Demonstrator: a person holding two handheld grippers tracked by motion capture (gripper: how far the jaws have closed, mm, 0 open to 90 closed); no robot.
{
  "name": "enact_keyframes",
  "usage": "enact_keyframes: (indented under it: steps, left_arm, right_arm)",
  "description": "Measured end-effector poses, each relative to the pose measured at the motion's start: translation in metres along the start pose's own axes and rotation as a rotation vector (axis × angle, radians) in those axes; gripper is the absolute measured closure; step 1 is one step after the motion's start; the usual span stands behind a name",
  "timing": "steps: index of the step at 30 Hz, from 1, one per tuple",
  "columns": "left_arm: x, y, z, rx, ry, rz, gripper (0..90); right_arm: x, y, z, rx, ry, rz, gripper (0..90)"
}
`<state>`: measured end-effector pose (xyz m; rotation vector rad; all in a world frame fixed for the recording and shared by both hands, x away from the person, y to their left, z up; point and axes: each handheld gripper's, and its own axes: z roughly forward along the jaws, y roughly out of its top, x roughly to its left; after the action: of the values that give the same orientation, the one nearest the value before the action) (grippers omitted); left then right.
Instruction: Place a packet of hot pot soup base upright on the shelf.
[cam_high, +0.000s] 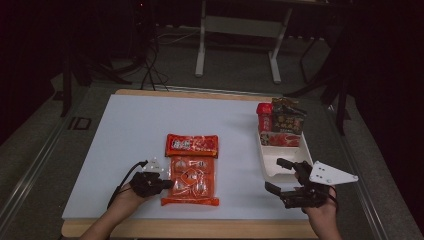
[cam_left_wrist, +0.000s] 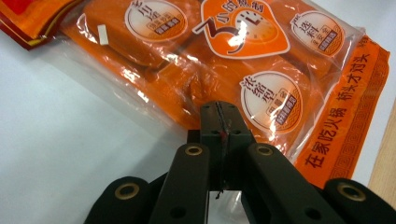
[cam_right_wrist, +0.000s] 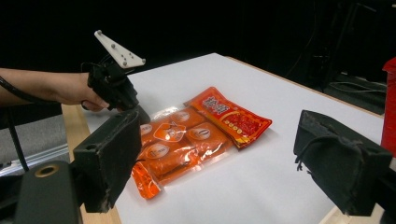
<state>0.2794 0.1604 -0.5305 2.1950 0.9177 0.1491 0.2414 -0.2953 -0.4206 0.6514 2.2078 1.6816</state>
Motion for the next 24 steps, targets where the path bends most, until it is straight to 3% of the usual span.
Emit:
enact_keyframes:
  steps: [2,8,13,17,21,24]
  left_arm:
    - [0.006,0.003,-0.001,-0.023,0.046,-0.016,90.0]
    - [0.022,0.015,0.001,-0.065,0.123,-0.054,90.0]
    - [0.029,0.018,0.013,-0.027,0.115,-0.065,90.0]
    - [0.028,0.02,0.018,-0.036,0.099,-0.071,90.0]
    - [0.02,0.024,0.022,-0.023,0.107,-0.027,90.0]
    - [0.017,0.026,0.025,-0.025,0.092,-0.024,90.0]
  right_arm:
    - [0.0,0.0,0.0,-0.001,-0.001,0.001,14.7]
    - [-0.001,0.0,-0.001,-0.002,-0.001,0.004,14.7]
    - [-0.001,-0.001,-0.002,-0.002,-0.003,0.004,14.8]
    - [-0.002,-0.001,-0.003,-0.005,-0.005,0.005,14.7]
    - [-0.002,-0.001,-0.002,-0.002,-0.006,0.003,14.8]
    - [-0.001,-0.002,-0.002,0.001,-0.005,0.001,14.8]
